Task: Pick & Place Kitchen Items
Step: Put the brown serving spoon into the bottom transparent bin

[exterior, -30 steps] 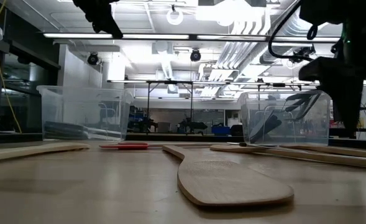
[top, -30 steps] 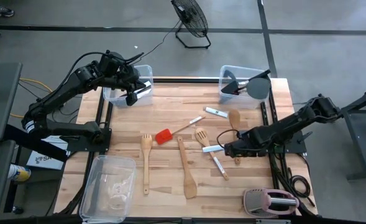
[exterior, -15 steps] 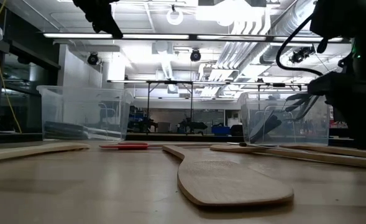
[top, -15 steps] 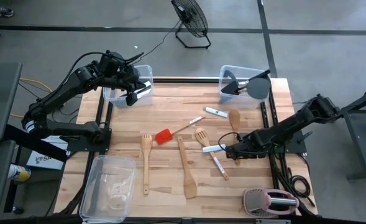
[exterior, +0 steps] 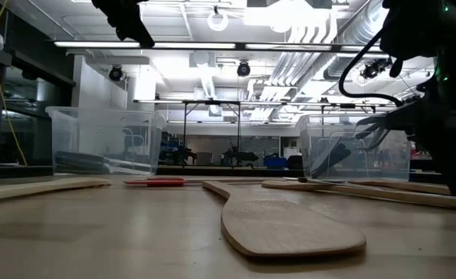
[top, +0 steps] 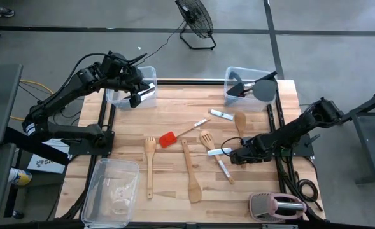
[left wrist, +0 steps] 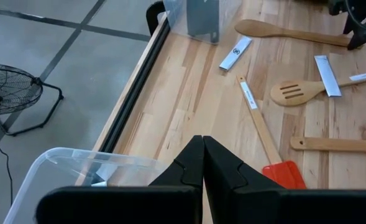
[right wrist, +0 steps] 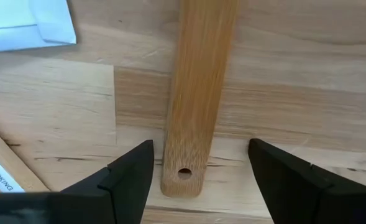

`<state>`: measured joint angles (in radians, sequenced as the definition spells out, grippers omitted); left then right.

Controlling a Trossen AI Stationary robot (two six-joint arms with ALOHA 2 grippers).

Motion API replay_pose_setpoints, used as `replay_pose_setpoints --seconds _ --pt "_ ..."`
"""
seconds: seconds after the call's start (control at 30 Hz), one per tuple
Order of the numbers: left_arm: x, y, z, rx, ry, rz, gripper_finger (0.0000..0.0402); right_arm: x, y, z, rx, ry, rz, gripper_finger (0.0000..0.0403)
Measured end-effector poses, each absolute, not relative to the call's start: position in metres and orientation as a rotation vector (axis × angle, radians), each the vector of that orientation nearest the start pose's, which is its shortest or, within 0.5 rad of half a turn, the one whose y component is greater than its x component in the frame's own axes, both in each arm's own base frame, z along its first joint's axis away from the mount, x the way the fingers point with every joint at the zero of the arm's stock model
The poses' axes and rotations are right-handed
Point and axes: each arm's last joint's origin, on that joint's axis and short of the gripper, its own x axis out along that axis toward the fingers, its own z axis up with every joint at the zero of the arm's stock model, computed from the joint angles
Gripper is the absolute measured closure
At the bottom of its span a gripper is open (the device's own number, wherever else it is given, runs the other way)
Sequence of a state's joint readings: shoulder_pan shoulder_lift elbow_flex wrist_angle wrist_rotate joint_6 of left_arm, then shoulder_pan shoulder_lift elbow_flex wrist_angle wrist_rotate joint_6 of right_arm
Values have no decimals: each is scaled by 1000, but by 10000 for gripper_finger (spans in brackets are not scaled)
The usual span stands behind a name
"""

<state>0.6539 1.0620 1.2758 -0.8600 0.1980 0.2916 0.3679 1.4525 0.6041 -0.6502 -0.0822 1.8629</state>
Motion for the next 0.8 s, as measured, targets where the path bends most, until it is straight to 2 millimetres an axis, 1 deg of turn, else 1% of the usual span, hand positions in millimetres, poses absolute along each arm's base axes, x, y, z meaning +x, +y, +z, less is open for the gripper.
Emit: replay_pose_setpoints --seconds 0.2,0.7,0.8 --pt "158 114 387 9 650 348 402 188 75 125 1268 1272 -1111 180" --pt "158 114 387 8 651 348 402 185 74 124 1247 1297 -1133 310" --pt "158 114 387 8 651 348 402 184 74 124 1239 1314 -1117 316"
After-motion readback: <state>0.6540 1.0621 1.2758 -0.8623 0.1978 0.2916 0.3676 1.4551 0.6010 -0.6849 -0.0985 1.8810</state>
